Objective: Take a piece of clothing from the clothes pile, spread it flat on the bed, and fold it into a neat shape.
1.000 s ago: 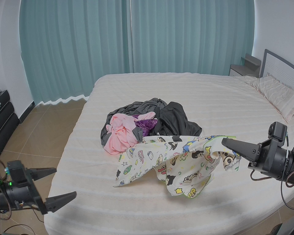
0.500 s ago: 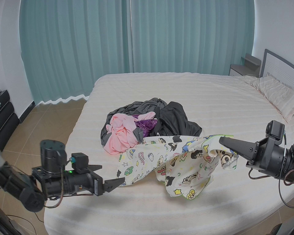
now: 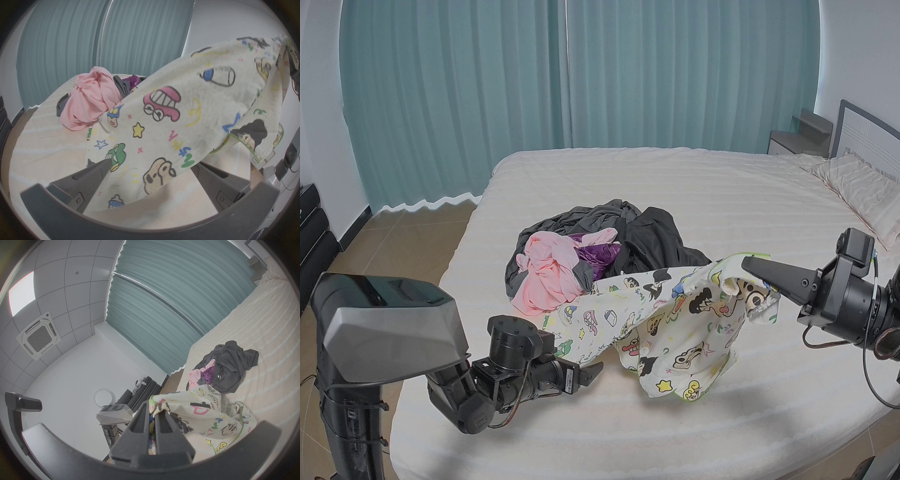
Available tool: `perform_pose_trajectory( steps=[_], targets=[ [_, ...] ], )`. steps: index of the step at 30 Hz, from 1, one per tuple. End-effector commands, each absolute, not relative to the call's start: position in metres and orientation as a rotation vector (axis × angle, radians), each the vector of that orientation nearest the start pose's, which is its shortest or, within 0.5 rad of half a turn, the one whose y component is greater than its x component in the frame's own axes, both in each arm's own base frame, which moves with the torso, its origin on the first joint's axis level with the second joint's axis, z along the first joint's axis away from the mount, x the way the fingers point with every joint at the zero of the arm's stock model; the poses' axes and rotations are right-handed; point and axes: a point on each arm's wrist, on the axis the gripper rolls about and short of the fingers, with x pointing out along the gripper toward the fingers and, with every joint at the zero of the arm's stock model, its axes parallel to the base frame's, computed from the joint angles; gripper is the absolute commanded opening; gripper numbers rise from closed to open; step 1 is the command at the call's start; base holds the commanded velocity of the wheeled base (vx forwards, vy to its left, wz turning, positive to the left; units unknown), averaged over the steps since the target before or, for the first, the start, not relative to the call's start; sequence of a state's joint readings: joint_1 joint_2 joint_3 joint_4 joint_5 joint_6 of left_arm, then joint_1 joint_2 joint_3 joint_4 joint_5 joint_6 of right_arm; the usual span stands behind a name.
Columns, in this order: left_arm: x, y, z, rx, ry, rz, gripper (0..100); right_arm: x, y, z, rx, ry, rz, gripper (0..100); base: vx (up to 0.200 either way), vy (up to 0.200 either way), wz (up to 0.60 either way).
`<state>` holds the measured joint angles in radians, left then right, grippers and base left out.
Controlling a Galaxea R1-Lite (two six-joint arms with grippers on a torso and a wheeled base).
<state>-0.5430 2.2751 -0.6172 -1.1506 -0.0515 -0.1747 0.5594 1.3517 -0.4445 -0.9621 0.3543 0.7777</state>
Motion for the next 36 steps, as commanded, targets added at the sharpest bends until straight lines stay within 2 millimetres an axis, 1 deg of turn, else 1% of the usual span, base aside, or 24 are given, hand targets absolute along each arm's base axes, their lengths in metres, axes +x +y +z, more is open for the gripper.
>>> perform_pose_trajectory(
  steps=[1,4,10,12,13,17,19,20,21,22,25,28,29,31,33,34,35,36],
  targets=[
    [0.299,-0.185,-0.022,-0.028,0.575,-0.534,100,0.174,0.115,0.208,0.728,0.298,0.876,0,0.0,0.0,0.0],
    [0.304,-0.187,-0.025,-0.034,0.547,-0.532,100,0.176,0.114,0.212,0.73,0.28,0.875,0,0.0,0.0,0.0],
    [0.327,-0.193,-0.039,-0.028,0.483,-0.414,100,0.175,0.113,0.214,0.731,0.271,0.875,0,0.0,0.0,0.0],
    [0.329,-0.192,-0.041,-0.033,0.485,-0.407,100,0.175,0.113,0.214,0.731,0.273,0.875,0,0.0,0.0,0.0],
    [0.329,-0.191,-0.042,-0.035,0.487,-0.405,0,0.175,0.113,0.214,0.731,0.272,0.873,0,0.0,0.0,0.0],
    [0.328,-0.188,-0.038,-0.087,0.49,-0.389,0,0.178,0.109,0.21,0.732,0.275,0.847,0,0.0,0.0,0.0],
    [0.326,-0.187,-0.03,-0.119,0.477,-0.384,0,0.179,0.107,0.209,0.733,0.276,0.835,0,0.0,0.0,0.0],
    [0.323,-0.184,-0.018,-0.154,0.453,-0.381,0,0.181,0.104,0.207,0.734,0.277,0.817,0,0.0,0.0,0.0],
    [0.321,-0.182,-0.014,-0.165,0.449,-0.378,0,0.182,0.103,0.206,0.734,0.279,0.809,0,0.0,0.0,0.0],
    [0.319,-0.175,-0.002,-0.204,0.427,-0.363,0,0.183,0.101,0.203,0.735,0.286,0.791,0,0.0,0.0,0.0],
    [0.311,-0.165,0.025,-0.293,0.381,-0.345,0,0.188,0.095,0.196,0.738,0.301,0.745,0,0.0,0.0,0.0],
    [0.29,-0.152,0.067,-0.401,0.312,-0.339,0,0.197,0.091,0.184,0.745,0.342,0.689,0,0.0,0.0,0.0],
    [0.287,-0.151,0.072,-0.412,0.302,-0.339,0,0.198,0.092,0.182,0.746,0.35,0.685,0,0.0,0.0,0.0],
    [0.27,-0.142,0.098,-0.458,0.249,-0.35,0,0.208,0.096,0.173,0.749,0.388,0.654,0,0.0,0.0,0.0],
    [0.258,-0.138,0.115,-0.472,0.201,-0.358,0,0.214,0.098,0.174,0.751,0.367,0.627,0,0.0,0.0,0.0],
    [0.252,-0.134,0.128,-0.485,0.157,-0.353,0,0.218,0.1,0.182,0.756,0.332,0.616,0,0.0,0.0,0.0],
    [0.249,-0.133,0.135,-0.489,0.136,-0.352,0,0.219,0.101,0.187,0.757,0.311,0.617,0,0.0,0.0,0.0],
    [0.243,-0.133,0.147,-0.498,0.093,-0.351,0,0.22,0.101,0.195,0.762,0.277,0.616,0,0.0,0.0,0.0]
  ],
)
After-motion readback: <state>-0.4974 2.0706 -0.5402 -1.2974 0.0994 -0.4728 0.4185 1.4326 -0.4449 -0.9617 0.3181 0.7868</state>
